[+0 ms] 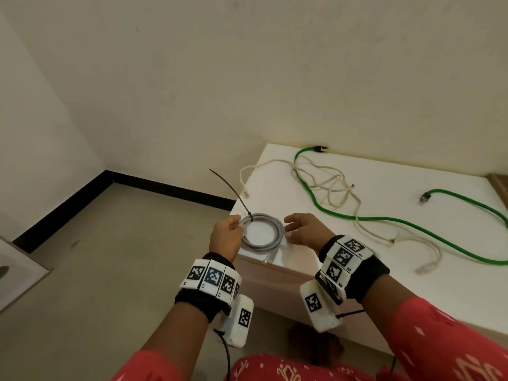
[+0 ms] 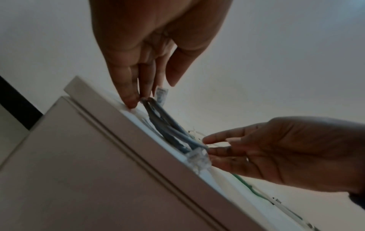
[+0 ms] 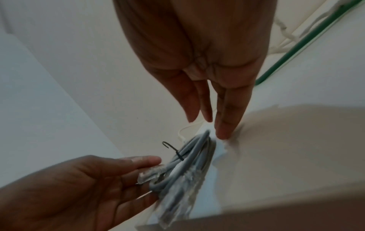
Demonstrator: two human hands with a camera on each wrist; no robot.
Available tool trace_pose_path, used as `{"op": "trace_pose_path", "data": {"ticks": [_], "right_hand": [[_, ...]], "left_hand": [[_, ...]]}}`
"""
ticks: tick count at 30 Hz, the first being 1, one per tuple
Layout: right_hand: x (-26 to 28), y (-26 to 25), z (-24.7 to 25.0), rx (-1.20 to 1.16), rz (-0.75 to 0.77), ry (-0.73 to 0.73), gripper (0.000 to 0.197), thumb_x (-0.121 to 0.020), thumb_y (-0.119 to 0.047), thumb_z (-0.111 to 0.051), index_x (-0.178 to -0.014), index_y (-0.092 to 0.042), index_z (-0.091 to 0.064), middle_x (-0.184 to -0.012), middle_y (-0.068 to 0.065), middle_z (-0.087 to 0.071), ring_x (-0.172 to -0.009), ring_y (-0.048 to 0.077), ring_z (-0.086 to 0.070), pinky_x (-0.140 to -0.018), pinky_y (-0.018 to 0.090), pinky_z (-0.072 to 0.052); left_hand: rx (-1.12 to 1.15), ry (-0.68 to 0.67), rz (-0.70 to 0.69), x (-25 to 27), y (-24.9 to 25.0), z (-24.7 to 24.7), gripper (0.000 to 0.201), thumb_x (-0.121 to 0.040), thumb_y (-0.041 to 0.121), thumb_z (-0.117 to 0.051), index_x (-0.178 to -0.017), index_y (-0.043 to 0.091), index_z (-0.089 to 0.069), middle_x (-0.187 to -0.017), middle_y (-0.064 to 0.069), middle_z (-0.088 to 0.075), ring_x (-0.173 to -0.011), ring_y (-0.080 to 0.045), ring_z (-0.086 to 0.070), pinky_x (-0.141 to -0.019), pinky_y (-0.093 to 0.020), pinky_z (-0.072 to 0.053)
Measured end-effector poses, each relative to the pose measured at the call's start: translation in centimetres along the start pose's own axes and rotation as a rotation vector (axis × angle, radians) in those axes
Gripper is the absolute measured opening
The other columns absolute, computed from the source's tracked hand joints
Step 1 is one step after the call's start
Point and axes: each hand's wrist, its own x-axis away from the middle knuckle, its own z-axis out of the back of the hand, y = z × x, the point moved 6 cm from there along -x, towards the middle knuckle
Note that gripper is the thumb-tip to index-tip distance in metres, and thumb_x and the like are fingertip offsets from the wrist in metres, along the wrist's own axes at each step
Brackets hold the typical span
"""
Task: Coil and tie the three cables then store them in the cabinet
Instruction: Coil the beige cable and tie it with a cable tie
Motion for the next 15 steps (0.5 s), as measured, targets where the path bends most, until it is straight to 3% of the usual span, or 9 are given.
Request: {"op": "trace_pose_path", "data": {"ticks": [4, 10, 13, 15], "right_hand": [[1.9, 0.6, 3.5, -0.041, 0.039, 0.047, 0.031, -0.085, 0.007, -0.052, -0.115, 0.005, -0.054, -0.080, 0.005, -0.053, -0.086, 0.024, -0.051, -0.076, 0.026, -0.048], [5.6, 3.7, 13.5, 0.025, 0.019, 0.270, 0.018, -0.084, 0.009, -0.052, -0.098, 0.004, -0.061, -0.071, 0.006, -0.057, -0.064, 0.015, -0.052, -0.061, 0.022, -0.046], [6.7, 5.6, 18.9, 0.119, -0.015, 0.446, 0.016, -0.082, 0.006, -0.055, -0.080, -0.006, -0.064, -0.084, 0.015, -0.064, -0.075, 0.026, -0.057, -0.072, 0.032, -0.050], [7.2, 6.7, 21.9, 0.256, -0.049, 0.543, 0.016, -0.081, 0.003, -0.056, -0.081, -0.009, -0.066, -0.101, 0.019, -0.067, -0.089, 0.028, -0.057, -0.088, 0.039, -0.047]], "left_hand": [[-0.144, 0.025, -0.121, 1.2, 1.6, -0.3, 0.037, -0.092, 0.009, -0.046, -0.129, 0.006, -0.049, -0.133, -0.017, -0.053, -0.123, -0.029, -0.048, -0.102, -0.033, -0.037], [-0.187, -0.026, -0.278, 3.4, 5.1, -3.2, 0.032, -0.091, 0.009, -0.049, -0.123, 0.008, -0.054, -0.130, -0.012, -0.056, -0.121, -0.026, -0.050, -0.098, -0.028, -0.037], [-0.229, -0.072, -0.318, 4.2, 6.1, -5.6, 0.032, -0.091, 0.011, -0.050, -0.123, 0.008, -0.055, -0.114, -0.011, -0.061, -0.107, -0.024, -0.054, -0.081, -0.016, -0.034], [-0.243, -0.146, -0.338, 4.8, 6.6, -7.5, 0.032, -0.091, 0.011, -0.051, -0.122, 0.007, -0.055, -0.114, -0.014, -0.060, -0.107, -0.025, -0.054, -0.083, -0.018, -0.035]]}}
